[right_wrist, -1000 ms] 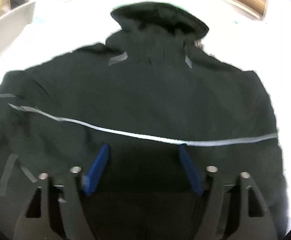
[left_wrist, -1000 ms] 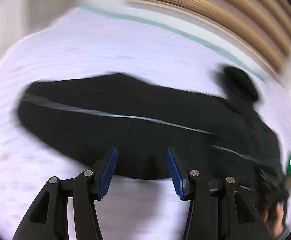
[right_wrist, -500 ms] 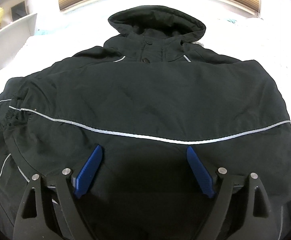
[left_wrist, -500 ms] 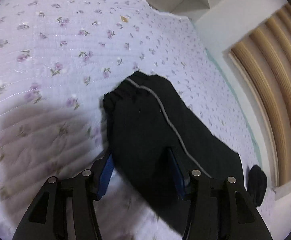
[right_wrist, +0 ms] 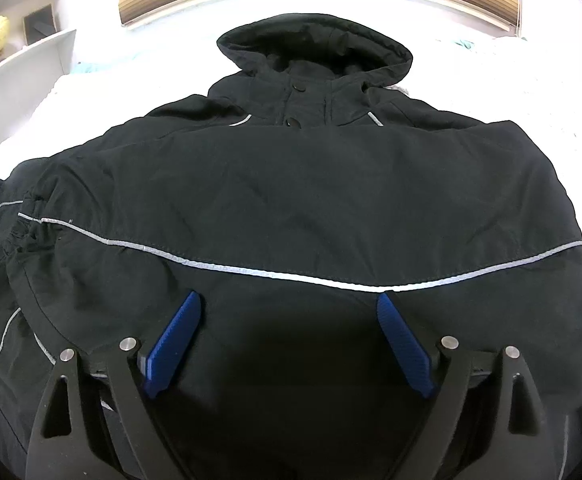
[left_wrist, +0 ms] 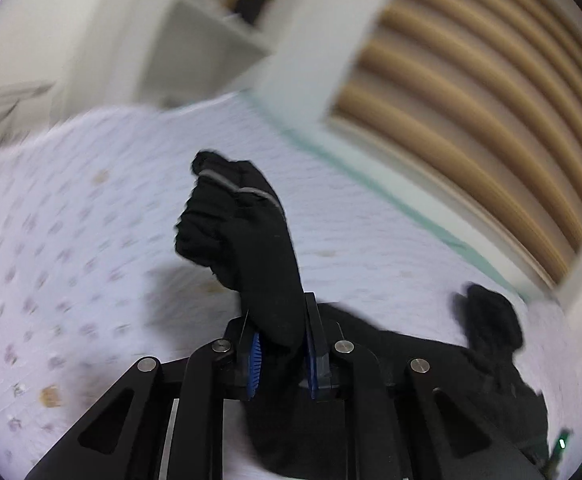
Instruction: Fold large clothes
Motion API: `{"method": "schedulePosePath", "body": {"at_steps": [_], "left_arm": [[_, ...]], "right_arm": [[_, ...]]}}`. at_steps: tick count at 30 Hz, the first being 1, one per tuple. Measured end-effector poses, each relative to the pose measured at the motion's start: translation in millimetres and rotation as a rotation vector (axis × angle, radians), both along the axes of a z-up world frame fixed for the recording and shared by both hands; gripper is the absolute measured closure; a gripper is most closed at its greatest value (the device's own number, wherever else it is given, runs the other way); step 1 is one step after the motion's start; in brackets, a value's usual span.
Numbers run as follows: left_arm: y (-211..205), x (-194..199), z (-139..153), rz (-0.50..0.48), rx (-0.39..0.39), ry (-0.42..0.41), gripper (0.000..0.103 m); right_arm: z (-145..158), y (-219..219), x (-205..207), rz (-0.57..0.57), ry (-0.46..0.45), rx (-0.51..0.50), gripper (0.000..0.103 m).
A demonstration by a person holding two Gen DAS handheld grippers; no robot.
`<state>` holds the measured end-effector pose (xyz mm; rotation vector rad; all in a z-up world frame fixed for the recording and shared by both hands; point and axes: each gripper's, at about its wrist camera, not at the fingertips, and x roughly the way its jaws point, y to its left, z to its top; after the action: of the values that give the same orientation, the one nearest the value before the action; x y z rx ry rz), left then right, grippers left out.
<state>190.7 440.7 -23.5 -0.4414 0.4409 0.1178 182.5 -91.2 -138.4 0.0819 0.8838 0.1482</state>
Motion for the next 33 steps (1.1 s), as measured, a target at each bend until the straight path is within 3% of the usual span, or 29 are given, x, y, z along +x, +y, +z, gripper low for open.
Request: {"method": "schedulePosePath", "body": {"at_steps": [5,9,14,18,20,22,23,24,25,30,33], "left_arm": [[-94,-4,38,-0.193,0.095,-0.031,0.086],[-182,10,44,-0.359,0.17,0.026,0.086],[-270,17,9,-0.53,0.263,0.129,0.086],[-323,34,-53,-0.657,0.292,0.302,0.086],[-336,38,-81,-0.694,0.321,0.371,0.083],[-349,36,-94,-0.709,0.399,0.396,0.08],[-350,33,-94,-0.72,0.409,0.394,0.071],[-351,31,-90,-0.754,0.397,0.402,0.057],[-347,30,-84,-0.768,0.38,0.41,0.053],[-321,10,-40,-0.8,0.294,0.47,0.051],[-297,-3,-5,-0.728,0.334,0.483,0.051]], "right_arm": [[0,1,0,-0.002,-0.001,0.001,0.011],[0,2,2,-0.003,-0.001,0.004,0.01],[0,3,2,-0.007,-0.004,0.01,0.01],[0,2,3,-0.007,-0.005,0.018,0.01],[0,2,3,-0.008,-0.005,0.022,0.009],[-1,2,4,-0.005,-0.004,0.026,0.009],[-1,2,4,-0.002,-0.003,0.027,0.008],[-1,2,4,0.001,-0.001,0.03,0.007],[-1,2,5,0.003,0.003,0.031,0.007],[8,6,9,0.033,0.096,0.008,0.007],[22,5,2,0.071,0.118,0.093,0.006]]}}
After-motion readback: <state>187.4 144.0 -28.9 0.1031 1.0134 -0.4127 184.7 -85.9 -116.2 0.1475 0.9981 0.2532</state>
